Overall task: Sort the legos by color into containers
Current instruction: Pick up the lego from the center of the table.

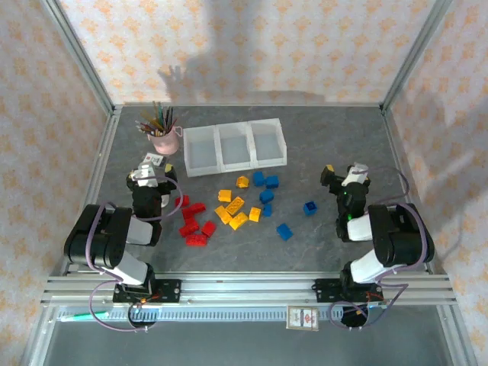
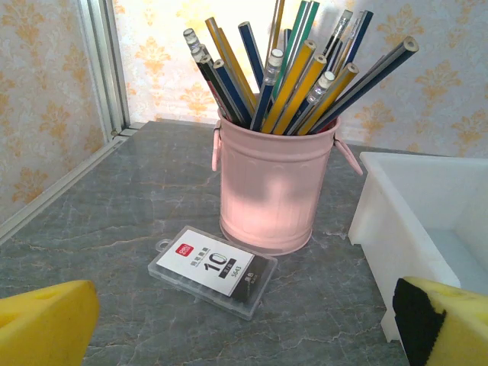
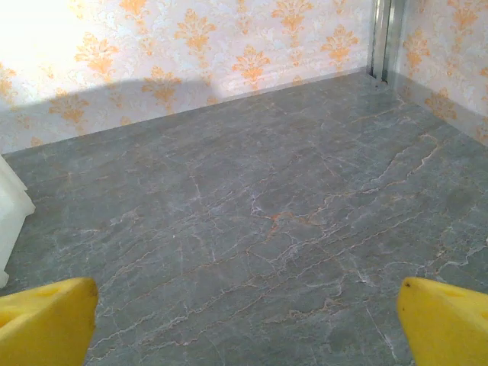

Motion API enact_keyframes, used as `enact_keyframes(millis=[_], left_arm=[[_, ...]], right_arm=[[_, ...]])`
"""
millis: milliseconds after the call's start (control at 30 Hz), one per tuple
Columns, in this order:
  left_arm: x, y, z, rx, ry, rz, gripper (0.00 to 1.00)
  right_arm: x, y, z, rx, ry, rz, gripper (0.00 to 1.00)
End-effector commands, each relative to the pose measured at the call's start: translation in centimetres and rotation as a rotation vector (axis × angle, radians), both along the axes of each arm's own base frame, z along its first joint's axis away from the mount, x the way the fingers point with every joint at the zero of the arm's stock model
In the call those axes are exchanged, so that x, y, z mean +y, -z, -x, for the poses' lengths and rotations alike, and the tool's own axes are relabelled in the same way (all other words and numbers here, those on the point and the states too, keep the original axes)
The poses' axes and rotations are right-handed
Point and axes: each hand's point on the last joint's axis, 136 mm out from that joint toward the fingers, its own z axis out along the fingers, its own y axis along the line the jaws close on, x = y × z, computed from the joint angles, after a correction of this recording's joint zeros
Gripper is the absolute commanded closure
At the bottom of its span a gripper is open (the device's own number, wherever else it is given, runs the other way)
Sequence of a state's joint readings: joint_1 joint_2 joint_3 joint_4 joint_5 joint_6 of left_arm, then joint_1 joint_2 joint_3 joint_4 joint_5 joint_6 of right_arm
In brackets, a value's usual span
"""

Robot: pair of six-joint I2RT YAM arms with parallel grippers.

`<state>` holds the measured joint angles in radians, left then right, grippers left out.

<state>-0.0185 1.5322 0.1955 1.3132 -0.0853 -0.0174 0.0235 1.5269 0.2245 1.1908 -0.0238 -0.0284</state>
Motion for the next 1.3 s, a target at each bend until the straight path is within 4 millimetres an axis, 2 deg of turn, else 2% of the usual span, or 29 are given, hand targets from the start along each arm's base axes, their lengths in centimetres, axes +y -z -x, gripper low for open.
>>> enact_keyframes(millis=[0,1267], left_arm=[[-0.01,-0.81,-0.43,-0.026,0.008,-0.008,0.0],[0.02,-0.85,-0.41,-0.027,0.007,-0.007,0.0]], right_arm=[[0.3,-1.41,-0.45,-0.046,-0.011,0.016,0.0],[0.43,-1.65,-0.51,-0.048,-0.019,0.015,0.0]])
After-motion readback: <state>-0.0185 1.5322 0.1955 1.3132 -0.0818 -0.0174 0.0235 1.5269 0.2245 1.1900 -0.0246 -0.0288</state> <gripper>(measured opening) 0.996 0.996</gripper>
